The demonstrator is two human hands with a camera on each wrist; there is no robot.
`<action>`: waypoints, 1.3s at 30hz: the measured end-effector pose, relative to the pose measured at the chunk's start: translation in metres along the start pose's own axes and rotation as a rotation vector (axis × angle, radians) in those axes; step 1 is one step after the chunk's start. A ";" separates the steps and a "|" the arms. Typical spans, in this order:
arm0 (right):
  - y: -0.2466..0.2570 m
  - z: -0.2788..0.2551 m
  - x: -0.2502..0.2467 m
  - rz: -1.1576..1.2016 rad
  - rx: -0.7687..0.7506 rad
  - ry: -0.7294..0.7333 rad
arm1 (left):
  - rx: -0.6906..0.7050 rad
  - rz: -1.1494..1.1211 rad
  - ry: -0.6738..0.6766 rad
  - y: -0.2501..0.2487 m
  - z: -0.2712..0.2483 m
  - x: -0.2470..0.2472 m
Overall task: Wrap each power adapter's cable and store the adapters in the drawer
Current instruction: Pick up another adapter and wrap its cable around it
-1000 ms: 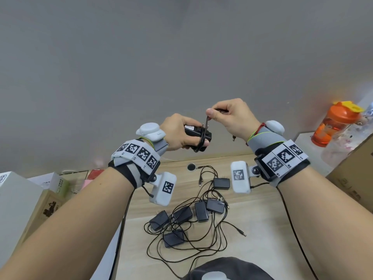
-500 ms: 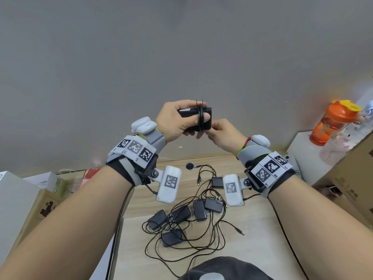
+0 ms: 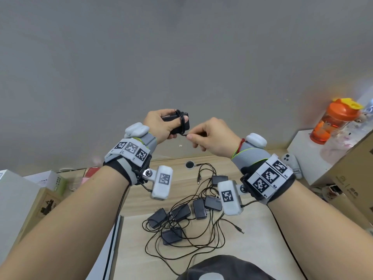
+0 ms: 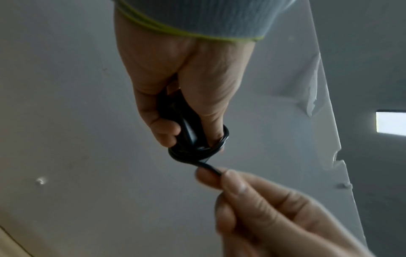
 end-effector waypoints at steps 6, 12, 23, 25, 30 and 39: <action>0.003 0.005 -0.012 0.476 0.006 -0.036 | -0.003 0.106 0.068 0.001 -0.003 0.007; -0.006 0.006 -0.016 0.450 -0.013 -0.137 | 0.012 0.112 0.167 0.000 -0.005 0.015; -0.019 0.002 -0.002 0.600 0.222 -0.162 | -0.046 -0.082 0.104 0.000 -0.005 0.024; -0.021 0.003 -0.001 0.586 0.251 -0.173 | -0.054 -0.079 0.111 -0.001 -0.006 0.027; -0.028 0.006 -0.005 0.564 0.299 -0.235 | -0.040 -0.045 0.138 -0.006 -0.009 0.031; -0.026 0.004 -0.023 0.120 0.218 -0.436 | -0.009 -0.020 0.227 -0.008 -0.014 0.035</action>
Point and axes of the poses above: each hand's wrist, its own z-axis towards the middle knuckle, its own x-axis out of the palm, y = z × x, the point moved 5 cm from there along z, towards the middle knuckle
